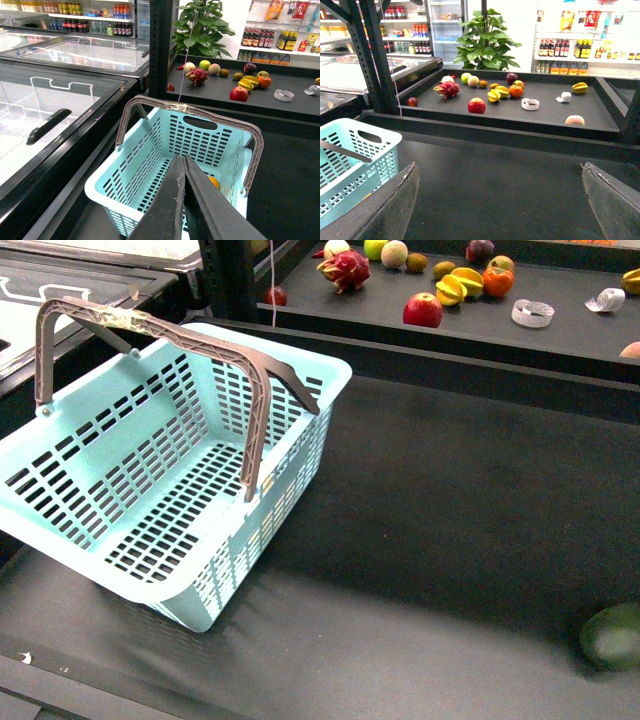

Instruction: Pick mango with right arm and hold basket with left

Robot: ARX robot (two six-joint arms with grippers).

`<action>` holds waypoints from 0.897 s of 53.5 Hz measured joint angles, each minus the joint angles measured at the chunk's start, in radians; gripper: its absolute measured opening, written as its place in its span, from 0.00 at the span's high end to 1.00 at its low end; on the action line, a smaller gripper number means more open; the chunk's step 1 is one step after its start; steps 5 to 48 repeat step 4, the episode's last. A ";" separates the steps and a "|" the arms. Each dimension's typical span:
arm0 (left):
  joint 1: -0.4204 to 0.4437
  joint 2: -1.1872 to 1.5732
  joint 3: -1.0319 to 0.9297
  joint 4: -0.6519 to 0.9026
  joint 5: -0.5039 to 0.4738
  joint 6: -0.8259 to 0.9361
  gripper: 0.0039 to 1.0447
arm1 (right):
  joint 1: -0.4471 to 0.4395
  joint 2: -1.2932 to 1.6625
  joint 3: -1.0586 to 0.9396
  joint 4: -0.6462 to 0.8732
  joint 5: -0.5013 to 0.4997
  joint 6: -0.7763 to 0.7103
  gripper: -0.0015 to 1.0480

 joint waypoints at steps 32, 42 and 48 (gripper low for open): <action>0.000 0.000 0.000 0.000 0.000 0.000 0.96 | 0.000 0.000 0.000 0.000 0.000 0.000 0.08; 0.000 0.000 0.000 0.000 0.000 0.000 0.96 | 0.000 0.000 0.000 0.000 0.000 0.000 0.08; 0.000 0.000 0.000 0.000 0.000 0.000 0.96 | 0.000 0.000 0.000 0.000 0.000 0.000 0.08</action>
